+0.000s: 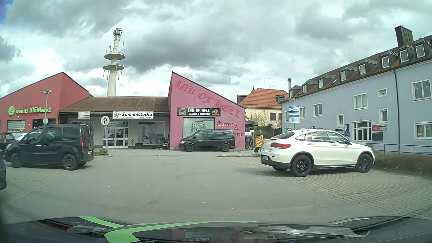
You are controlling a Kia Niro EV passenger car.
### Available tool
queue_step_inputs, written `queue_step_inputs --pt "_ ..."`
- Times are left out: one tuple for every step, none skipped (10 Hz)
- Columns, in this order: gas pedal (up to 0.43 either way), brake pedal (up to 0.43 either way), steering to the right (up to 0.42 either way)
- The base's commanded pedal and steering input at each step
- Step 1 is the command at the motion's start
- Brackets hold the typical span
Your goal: Follow the waypoints while adhering to traffic rules and regulations
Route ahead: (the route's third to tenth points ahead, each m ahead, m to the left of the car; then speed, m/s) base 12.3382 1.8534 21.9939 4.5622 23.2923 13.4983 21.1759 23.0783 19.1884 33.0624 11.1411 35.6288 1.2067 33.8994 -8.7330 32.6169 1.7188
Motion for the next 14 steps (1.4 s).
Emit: queue_step_inputs --pt "0.0 0.0 0.778" --pt "0.0 0.0 0.8" --pt "0.0 0.0 0.818" --pt "0.0 0.0 0.84" --pt "0.0 0.0 0.859" --pt "0.0 0.0 0.87" --pt "0.0 0.0 0.885" --pt "0.0 0.0 0.899" --pt "0.0 0.0 0.907" --pt "0.0 0.0 0.907" --pt "0.0 0.0 0.894" --pt "0.0 0.0 0.883" --pt "0.0 0.0 0.876" --pt "0.0 0.0 0.873"
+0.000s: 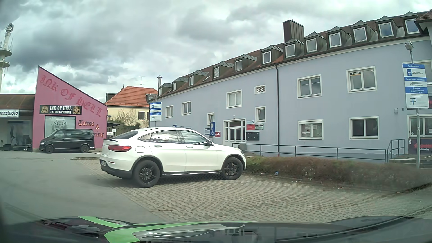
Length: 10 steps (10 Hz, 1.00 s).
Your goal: Follow the waypoints while adhering to traffic rules and regulations
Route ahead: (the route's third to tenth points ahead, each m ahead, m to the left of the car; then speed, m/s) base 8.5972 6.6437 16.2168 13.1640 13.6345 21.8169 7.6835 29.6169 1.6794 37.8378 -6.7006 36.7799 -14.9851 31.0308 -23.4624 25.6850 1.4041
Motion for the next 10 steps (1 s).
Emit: queue_step_inputs --pt "0.0 0.0 0.865" --pt "0.0 0.0 0.859" --pt "0.0 0.0 0.853" --pt "0.0 0.0 0.852" --pt "0.0 0.0 0.853" --pt "0.0 0.0 0.852" --pt "0.0 0.0 0.853" --pt "0.0 0.0 0.855" --pt "0.0 0.0 0.859" --pt "0.0 0.0 0.861"
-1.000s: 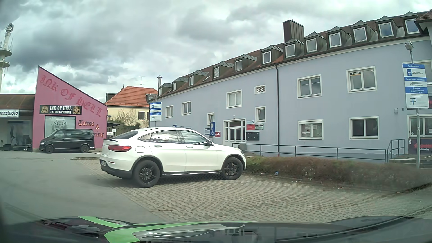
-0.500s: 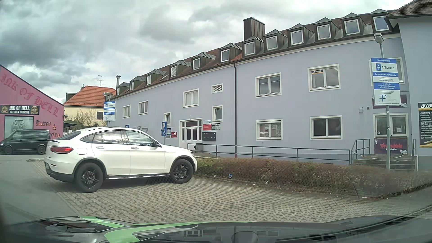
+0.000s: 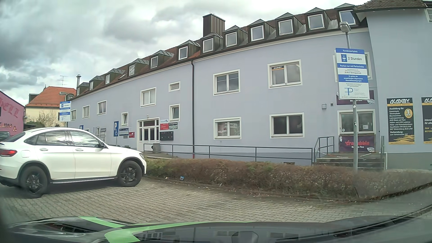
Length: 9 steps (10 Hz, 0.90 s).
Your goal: Follow the waypoints while adhering to traffic rules and regulations
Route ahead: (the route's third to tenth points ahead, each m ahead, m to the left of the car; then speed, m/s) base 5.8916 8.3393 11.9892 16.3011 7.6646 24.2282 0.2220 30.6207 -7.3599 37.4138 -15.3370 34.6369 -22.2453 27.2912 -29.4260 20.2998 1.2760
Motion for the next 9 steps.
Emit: queue_step_inputs --pt "0.0 0.0 0.862" --pt "0.0 0.0 0.863" --pt "0.0 0.0 0.866" --pt "0.0 0.0 0.875" --pt "0.0 0.0 0.884" --pt "0.0 0.012 0.886" --pt "0.0 0.037 0.885" --pt "0.0 0.073 0.884" --pt "0.0 0.091 0.887"
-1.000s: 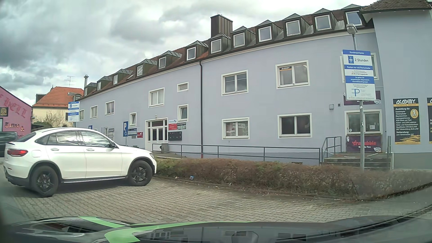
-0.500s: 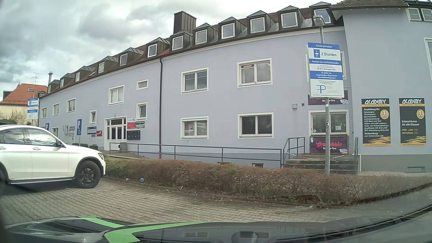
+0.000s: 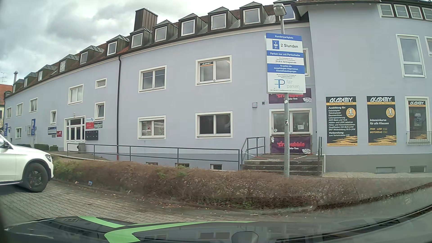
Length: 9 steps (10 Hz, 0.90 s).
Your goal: Follow the waypoints while adhering to traffic rules and regulations
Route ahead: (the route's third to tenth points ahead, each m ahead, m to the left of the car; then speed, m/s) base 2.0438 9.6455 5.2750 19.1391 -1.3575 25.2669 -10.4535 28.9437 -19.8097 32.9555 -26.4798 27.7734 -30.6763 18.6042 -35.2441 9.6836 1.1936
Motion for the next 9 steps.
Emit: queue_step_inputs --pt "0.0 0.116 0.888" --pt "0.0 0.14 0.887" --pt "0.0 0.177 0.885" --pt "0.0 0.189 0.883" --pt "0.0 0.201 0.883" --pt "0.0 0.213 0.883" --pt "0.0 0.195 0.883" --pt "0.0 0.146 0.881" --pt "0.0 0.146 0.881"
